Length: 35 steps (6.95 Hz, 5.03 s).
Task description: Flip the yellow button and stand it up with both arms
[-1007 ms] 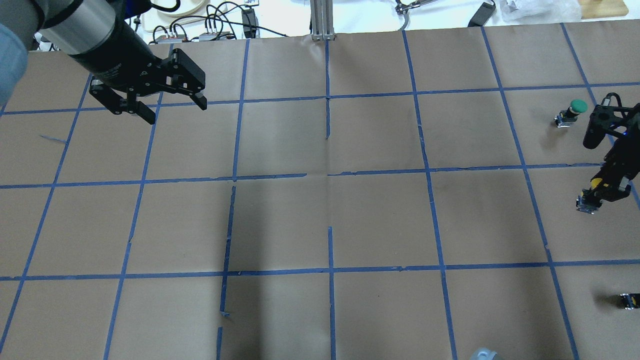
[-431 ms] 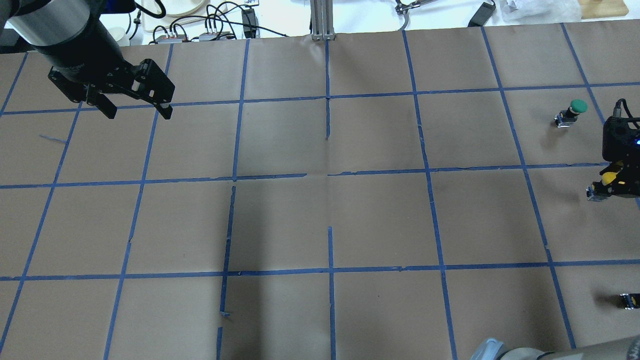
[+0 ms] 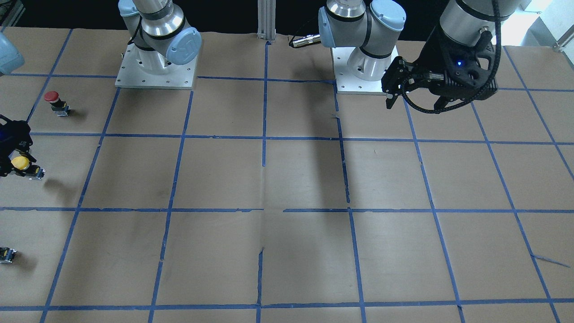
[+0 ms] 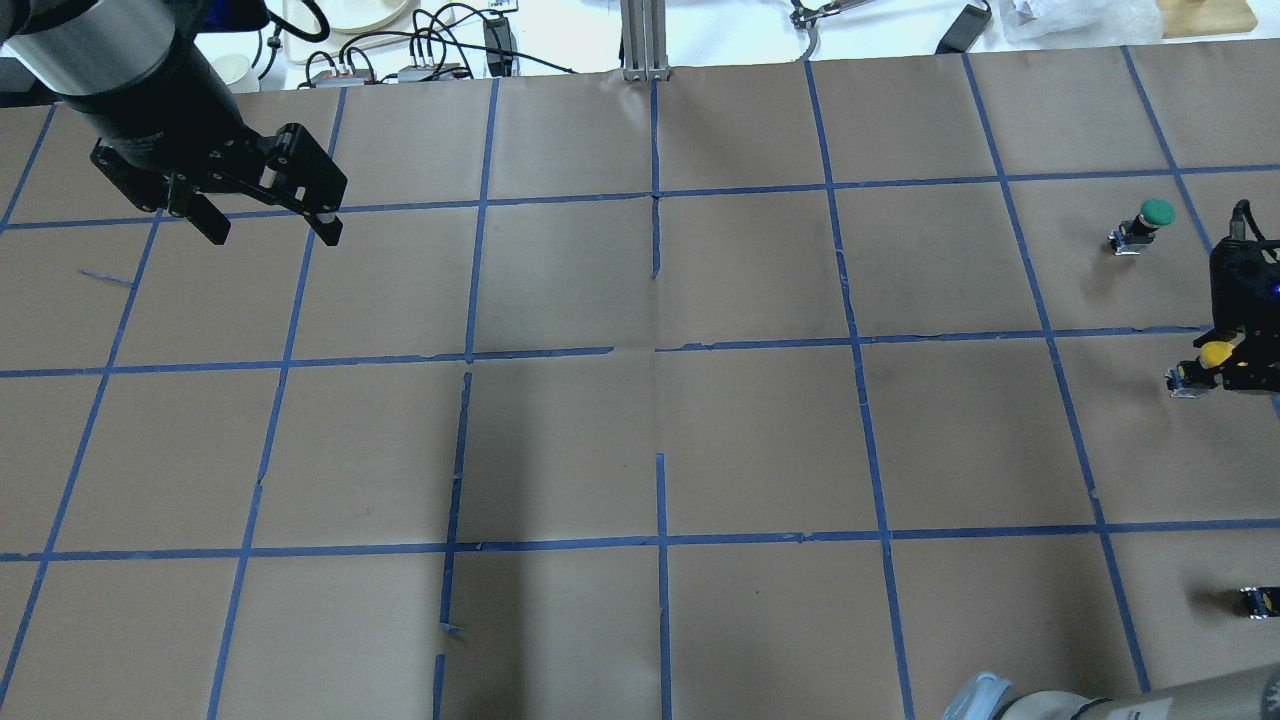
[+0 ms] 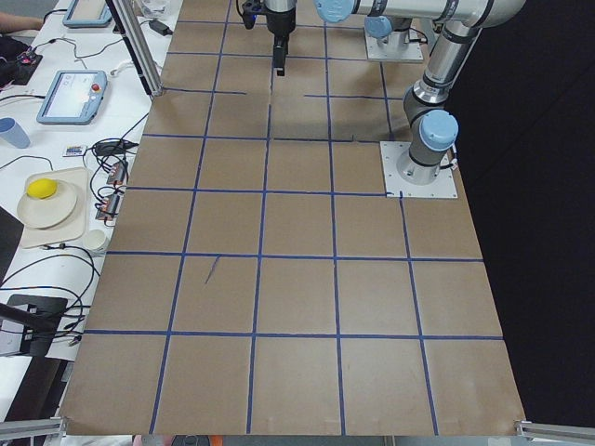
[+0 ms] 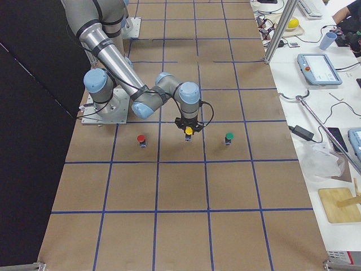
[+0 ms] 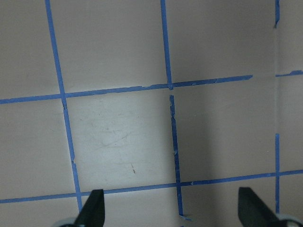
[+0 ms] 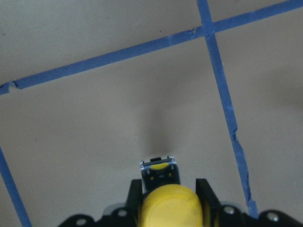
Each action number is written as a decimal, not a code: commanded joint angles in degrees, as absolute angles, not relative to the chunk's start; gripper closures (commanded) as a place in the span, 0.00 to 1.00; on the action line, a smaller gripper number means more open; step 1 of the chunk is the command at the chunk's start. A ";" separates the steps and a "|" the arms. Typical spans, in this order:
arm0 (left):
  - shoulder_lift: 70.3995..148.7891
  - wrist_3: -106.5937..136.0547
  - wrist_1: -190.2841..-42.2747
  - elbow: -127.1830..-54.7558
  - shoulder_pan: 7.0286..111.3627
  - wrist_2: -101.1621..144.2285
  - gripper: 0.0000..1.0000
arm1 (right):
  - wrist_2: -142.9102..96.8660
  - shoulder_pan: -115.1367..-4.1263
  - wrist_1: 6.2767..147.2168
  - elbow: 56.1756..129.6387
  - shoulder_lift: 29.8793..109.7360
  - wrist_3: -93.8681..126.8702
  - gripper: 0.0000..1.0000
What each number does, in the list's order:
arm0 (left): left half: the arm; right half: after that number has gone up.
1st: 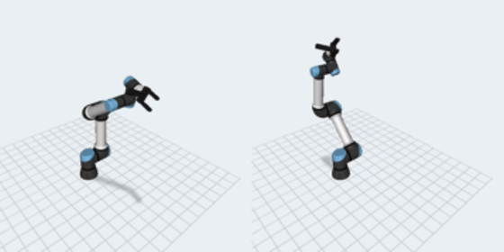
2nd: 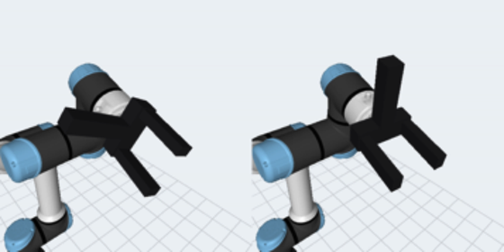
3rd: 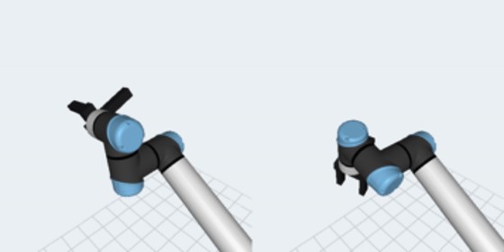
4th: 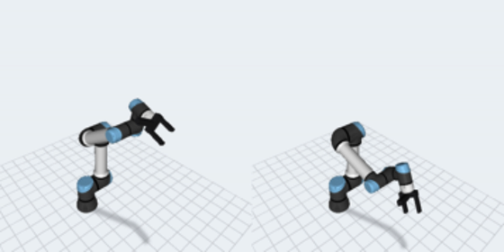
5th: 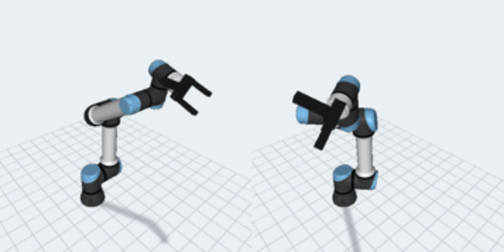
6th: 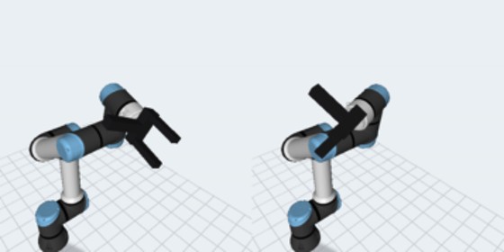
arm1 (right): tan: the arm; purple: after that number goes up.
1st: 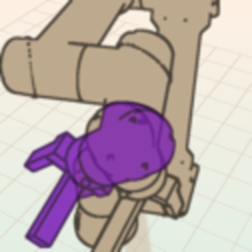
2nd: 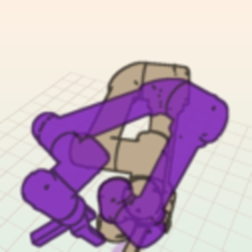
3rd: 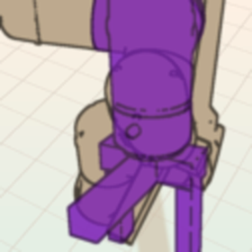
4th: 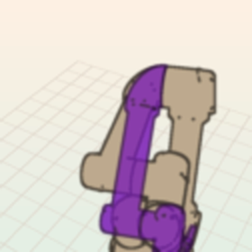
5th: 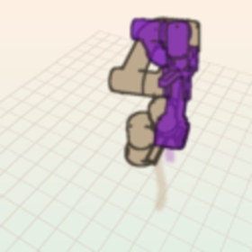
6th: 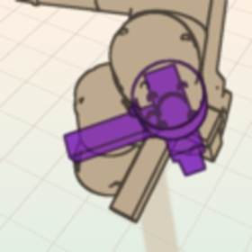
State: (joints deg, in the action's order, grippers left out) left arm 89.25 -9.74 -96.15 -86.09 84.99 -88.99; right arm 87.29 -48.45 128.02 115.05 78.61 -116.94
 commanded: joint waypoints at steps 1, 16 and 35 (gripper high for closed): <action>89.30 -10.11 -96.42 -86.04 84.99 -89.03 0.00 | 87.45 -48.08 128.06 115.05 77.88 -118.12 0.65; 87.89 -10.20 -94.92 -87.63 85.52 -89.03 0.00 | 87.81 -84.85 89.29 77.78 78.49 -39.97 0.00; 92.11 -6.50 -96.06 -81.65 85.43 -89.21 0.00 | 89.65 -95.63 81.03 76.99 81.83 11.51 0.01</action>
